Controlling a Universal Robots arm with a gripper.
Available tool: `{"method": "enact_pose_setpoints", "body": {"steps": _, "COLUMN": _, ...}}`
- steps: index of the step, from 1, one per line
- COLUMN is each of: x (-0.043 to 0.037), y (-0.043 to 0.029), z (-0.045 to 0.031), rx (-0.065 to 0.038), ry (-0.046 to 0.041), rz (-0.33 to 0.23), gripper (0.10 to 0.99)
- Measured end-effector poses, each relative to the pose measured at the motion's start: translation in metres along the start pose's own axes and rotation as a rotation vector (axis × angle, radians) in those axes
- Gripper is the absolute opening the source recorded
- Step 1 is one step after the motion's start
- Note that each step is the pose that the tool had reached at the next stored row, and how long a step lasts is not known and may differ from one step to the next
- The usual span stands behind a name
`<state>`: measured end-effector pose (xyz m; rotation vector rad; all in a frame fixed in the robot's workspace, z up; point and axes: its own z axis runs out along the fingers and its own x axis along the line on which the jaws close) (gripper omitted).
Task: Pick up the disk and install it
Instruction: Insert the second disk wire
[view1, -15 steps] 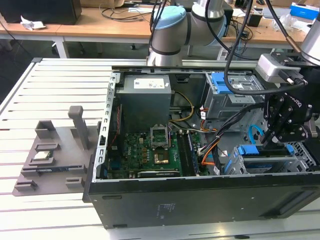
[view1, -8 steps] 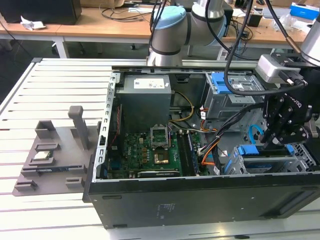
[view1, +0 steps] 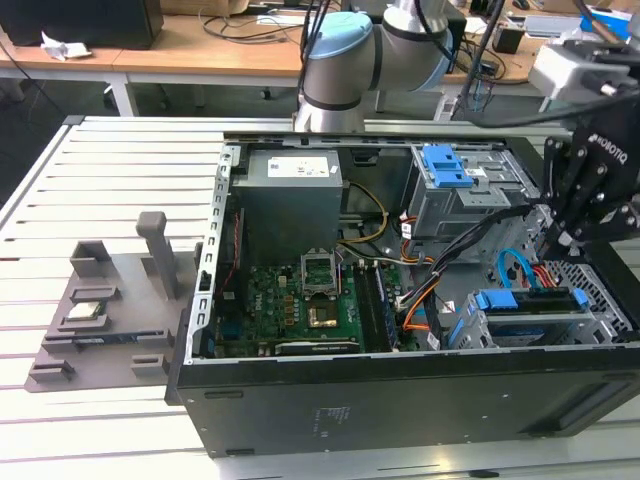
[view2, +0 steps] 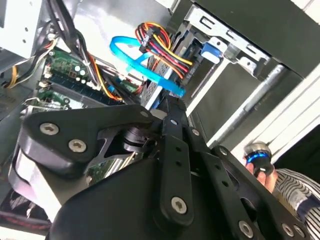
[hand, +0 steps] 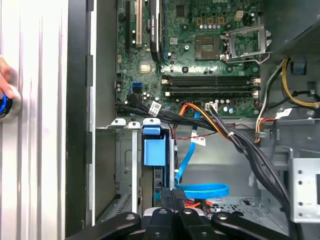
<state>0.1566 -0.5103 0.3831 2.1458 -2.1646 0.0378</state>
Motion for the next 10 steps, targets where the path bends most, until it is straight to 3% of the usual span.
{"method": "enact_pose_setpoints", "body": {"steps": 3, "x": 0.0009, "y": 0.0006, "z": -0.0128, "rx": 0.0, "ry": 0.0002, "rz": 0.0, "gripper": 0.106}}
{"method": "enact_pose_setpoints", "body": {"steps": 10, "x": 0.0011, "y": 0.0007, "z": -0.0142, "rx": 0.0, "ry": -0.0001, "rz": 0.0, "gripper": 0.106}}
